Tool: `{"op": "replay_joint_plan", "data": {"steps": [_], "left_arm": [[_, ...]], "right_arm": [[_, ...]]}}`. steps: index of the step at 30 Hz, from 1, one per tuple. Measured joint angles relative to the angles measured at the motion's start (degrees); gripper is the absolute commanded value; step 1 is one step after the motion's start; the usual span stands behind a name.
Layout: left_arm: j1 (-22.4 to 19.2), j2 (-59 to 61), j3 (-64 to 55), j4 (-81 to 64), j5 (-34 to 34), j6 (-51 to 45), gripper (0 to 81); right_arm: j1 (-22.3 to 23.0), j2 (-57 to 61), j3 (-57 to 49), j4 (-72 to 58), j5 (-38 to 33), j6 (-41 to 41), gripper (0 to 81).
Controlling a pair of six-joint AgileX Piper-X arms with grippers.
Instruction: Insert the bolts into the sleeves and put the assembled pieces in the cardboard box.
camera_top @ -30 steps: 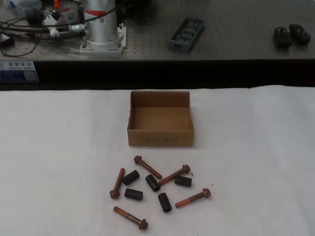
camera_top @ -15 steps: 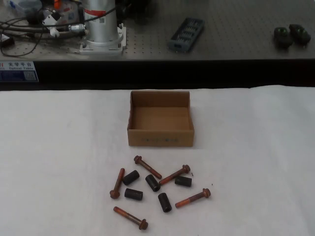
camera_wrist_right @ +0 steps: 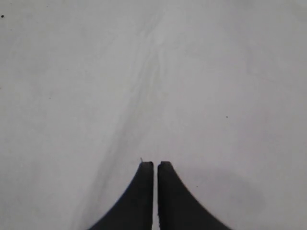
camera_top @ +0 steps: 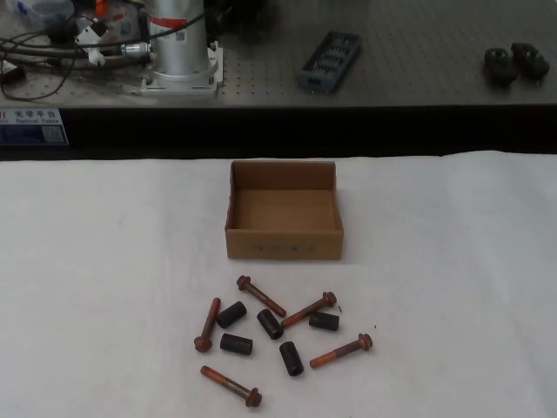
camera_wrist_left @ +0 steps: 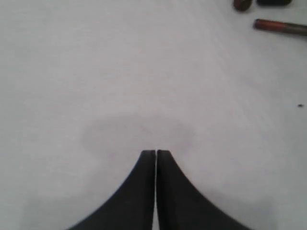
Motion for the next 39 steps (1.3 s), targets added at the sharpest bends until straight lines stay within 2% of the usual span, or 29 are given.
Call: {"op": "replay_joint_plan", "data": {"steps": [6, 11, 17, 20, 23, 29, 35, 39], "left_arm": [[0.0, 0.0, 0.0, -0.4, 7.5, -5.5, 0.6], [0.0, 0.0, 0.0, -0.7, 9.0, -6.4, 0.6], [0.0, 0.0, 0.5, -3.5, 11.5, -9.8, 0.6], [0.0, 0.0, 1.3, -6.3, 12.2, -15.4, 0.6], [0.0, 0.0, 1.8, -7.9, 12.5, -21.5, 0.6], [0.0, 0.0, 2.1, -12.4, 14.6, -23.5, 0.6], [0.0, 0.7, 1.3, -12.6, 14.6, -23.7, 0.6], [0.0, 8.1, -4.6, -11.0, 17.7, -17.6, 0.6]], "right_arm": [[0.0, 0.0, 0.0, -10.6, 0.0, 6.7, 3.7], [0.0, 0.0, 0.0, -18.9, -0.7, 11.4, 3.7], [0.0, 0.0, 0.0, -23.9, -8.0, 27.2, 3.7], [0.0, 0.0, 0.0, -24.6, -15.0, 33.6, 3.7], [0.0, 0.1, 0.0, -24.6, -17.2, 37.9, 3.7], [0.0, 7.0, -3.7, -22.2, -19.8, 40.0, 3.7], [0.7, 19.0, -15.5, -18.6, -21.4, 36.7, 3.7], [2.8, 26.3, -20.3, -17.1, -21.4, 34.2, 3.7]]}}
